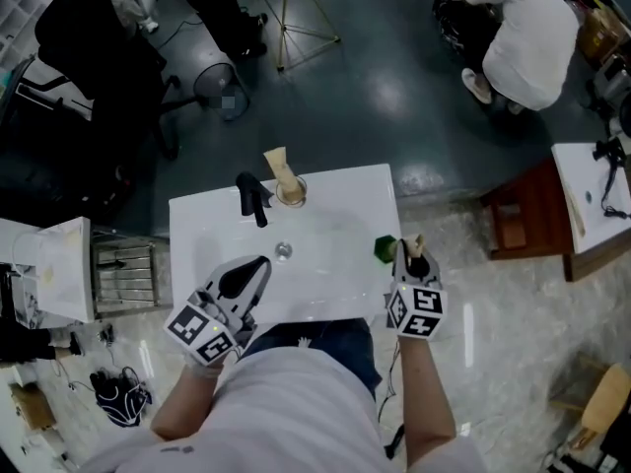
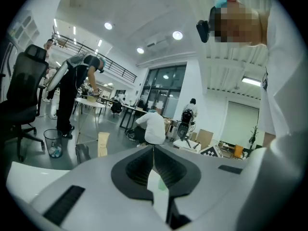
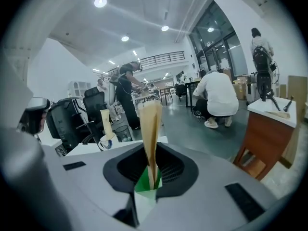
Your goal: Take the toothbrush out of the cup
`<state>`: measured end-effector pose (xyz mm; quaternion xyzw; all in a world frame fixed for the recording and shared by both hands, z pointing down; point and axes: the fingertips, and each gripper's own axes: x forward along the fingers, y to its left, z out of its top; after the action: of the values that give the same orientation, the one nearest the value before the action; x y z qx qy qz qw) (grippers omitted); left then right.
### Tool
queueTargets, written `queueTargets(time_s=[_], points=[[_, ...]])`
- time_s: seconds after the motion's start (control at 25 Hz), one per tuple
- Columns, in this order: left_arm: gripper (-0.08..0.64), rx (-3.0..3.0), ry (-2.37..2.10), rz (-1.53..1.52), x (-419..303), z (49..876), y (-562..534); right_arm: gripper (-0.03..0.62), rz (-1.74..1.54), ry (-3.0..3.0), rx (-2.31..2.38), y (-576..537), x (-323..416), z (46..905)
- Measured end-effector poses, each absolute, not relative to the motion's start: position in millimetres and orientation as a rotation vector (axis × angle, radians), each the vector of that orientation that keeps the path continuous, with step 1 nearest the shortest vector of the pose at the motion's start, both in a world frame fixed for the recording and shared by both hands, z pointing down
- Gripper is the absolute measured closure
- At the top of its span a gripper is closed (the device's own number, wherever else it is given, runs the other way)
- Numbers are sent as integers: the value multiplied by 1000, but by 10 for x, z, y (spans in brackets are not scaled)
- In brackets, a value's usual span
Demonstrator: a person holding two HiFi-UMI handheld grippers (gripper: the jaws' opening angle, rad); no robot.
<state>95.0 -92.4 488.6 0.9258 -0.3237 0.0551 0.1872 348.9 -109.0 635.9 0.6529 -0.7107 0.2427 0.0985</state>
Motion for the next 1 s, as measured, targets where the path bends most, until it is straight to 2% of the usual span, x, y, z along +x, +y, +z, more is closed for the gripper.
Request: queueTargets(time_s=[1.0], points=[[540, 2608, -1091, -36, 1001, 4156, -1337, 543, 577, -2487, 1588, -1522, 2816, 4472]])
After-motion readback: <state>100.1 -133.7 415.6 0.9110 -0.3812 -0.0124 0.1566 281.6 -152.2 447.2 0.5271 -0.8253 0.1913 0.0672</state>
